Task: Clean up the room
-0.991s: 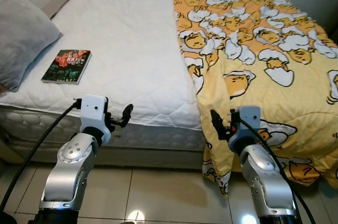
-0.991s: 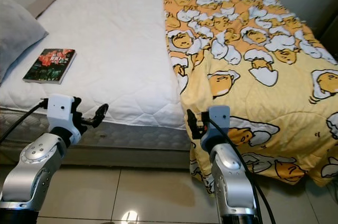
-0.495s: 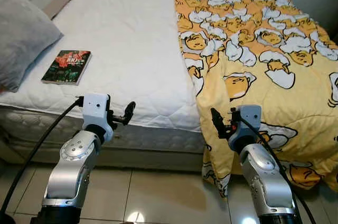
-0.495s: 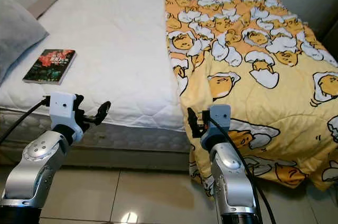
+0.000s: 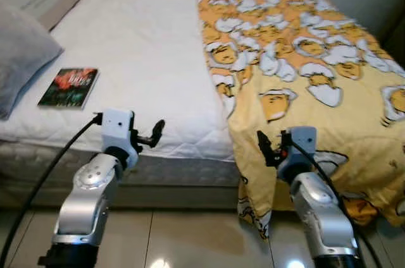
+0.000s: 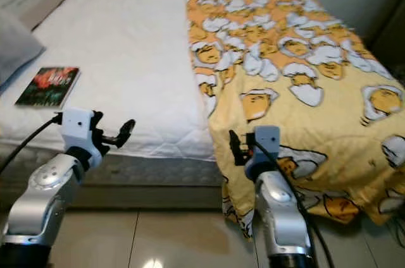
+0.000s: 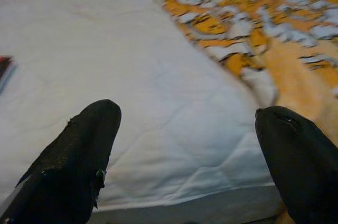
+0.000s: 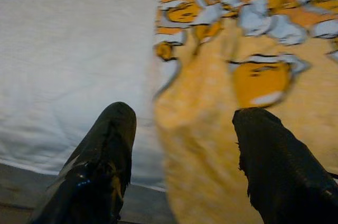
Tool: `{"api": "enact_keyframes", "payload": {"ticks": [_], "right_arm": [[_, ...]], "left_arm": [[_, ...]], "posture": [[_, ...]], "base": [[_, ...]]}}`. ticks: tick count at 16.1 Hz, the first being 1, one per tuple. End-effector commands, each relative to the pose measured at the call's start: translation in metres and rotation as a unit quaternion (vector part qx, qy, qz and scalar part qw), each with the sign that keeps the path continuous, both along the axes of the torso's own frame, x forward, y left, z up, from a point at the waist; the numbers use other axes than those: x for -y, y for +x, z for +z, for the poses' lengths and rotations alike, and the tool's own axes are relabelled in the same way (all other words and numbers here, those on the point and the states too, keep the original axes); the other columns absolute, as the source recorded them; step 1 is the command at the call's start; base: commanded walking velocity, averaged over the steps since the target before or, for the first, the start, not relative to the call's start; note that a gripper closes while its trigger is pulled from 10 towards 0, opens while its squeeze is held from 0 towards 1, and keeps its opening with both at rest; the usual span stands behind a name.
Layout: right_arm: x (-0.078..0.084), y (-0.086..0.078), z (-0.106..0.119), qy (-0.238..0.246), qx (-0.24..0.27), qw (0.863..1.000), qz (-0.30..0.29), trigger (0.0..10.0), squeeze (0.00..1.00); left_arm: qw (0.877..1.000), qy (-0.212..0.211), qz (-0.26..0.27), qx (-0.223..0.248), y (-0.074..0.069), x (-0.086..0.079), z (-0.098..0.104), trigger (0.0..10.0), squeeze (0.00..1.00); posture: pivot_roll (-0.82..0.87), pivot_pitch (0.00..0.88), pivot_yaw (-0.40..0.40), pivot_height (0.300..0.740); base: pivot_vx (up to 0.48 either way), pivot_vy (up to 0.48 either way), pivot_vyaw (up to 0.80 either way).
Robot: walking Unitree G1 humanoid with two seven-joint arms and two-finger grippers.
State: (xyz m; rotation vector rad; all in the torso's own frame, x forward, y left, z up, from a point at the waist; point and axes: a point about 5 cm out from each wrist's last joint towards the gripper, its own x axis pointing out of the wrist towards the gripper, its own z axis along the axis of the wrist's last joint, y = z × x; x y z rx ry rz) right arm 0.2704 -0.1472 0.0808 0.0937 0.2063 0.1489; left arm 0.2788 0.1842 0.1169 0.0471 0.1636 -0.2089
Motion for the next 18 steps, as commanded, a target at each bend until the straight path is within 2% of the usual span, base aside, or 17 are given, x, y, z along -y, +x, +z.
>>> {"api": "enact_keyframes", "payload": {"ticks": [1, 18], "right_arm": [[-0.0025, 0.0028, 0.0006, 0.0, 0.002, 1.0, 0.003, 10.0, 0.0], [-0.0026, 0.0078, 0.0007, -0.004, 0.012, 1.0, 0.01, 10.0, 0.0]], "left_arm": [[1.0, 0.001, 0.0, 0.0, 0.0002, -0.0001, 0.0002, 10.0, 0.26], [1.0, 0.003, -0.008, 0.004, 0.0033, 0.0029, 0.001, 10.0, 0.26]], "posture": [[0.03, 0.0, -0.035, 0.74], [0.03, 0.0, -0.03, 0.74]], "base": [[0.307, 0.0, 0.0], [0.306, 0.0, 0.0]]}}
